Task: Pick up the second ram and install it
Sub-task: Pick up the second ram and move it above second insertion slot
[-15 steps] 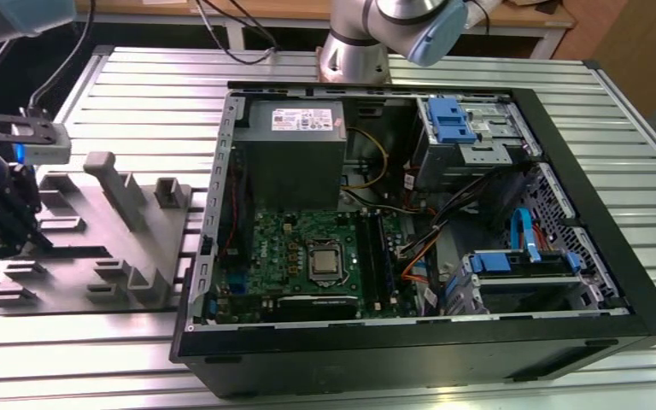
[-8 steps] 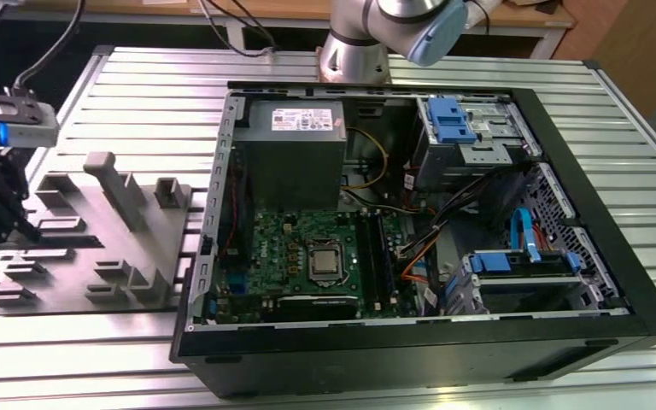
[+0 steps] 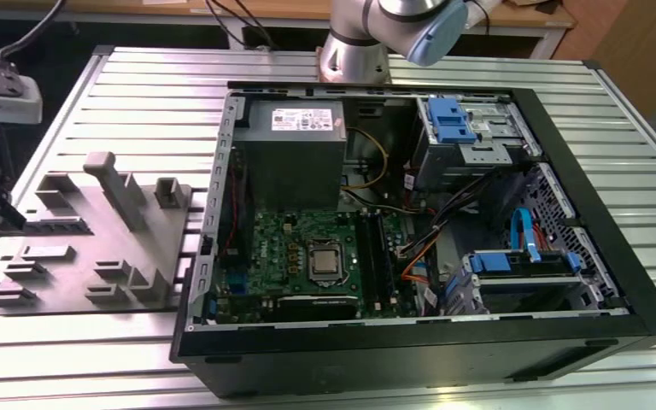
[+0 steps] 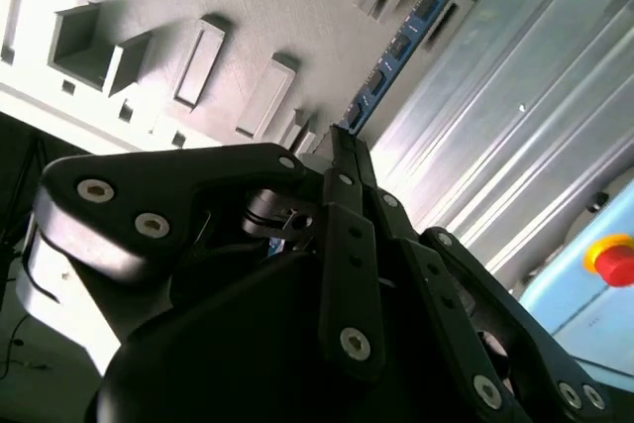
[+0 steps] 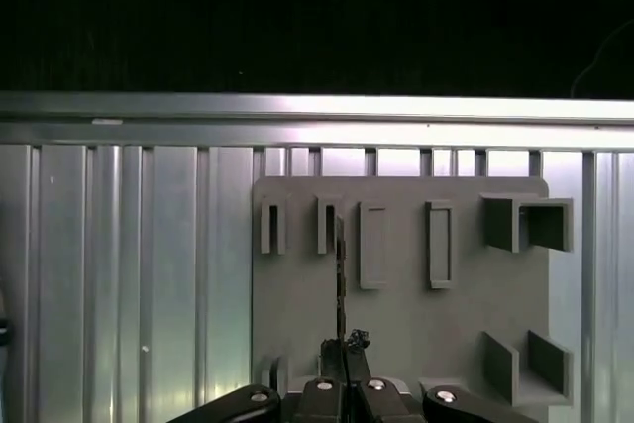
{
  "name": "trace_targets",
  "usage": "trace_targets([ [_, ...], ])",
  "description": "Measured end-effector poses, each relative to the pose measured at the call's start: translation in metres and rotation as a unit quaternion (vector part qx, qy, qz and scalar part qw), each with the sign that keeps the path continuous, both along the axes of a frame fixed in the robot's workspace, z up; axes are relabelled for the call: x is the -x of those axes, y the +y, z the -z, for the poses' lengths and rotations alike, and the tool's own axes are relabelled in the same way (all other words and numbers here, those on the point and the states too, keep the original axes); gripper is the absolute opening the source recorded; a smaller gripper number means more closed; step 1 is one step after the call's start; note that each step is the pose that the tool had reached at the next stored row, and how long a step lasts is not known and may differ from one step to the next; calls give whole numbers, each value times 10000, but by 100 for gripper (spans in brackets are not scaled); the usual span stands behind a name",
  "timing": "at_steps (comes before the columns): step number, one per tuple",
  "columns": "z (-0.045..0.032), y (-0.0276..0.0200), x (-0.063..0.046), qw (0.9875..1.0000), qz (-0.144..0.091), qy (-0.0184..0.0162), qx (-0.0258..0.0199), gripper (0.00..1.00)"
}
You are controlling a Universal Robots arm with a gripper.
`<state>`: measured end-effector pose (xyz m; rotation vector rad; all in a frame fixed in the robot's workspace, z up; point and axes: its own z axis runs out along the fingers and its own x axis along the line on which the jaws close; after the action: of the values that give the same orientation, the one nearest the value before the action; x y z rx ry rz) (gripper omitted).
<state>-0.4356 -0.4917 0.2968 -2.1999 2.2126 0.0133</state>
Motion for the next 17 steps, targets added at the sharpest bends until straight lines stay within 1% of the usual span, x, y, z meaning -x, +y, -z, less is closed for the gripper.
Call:
trace_targets([
  [5, -187, 0, 0, 10000, 0, 0, 0, 11],
  [14, -402, 0, -1, 10000, 0, 0, 0, 11],
  [17, -489, 0, -1, 10000, 0, 0, 0, 11],
])
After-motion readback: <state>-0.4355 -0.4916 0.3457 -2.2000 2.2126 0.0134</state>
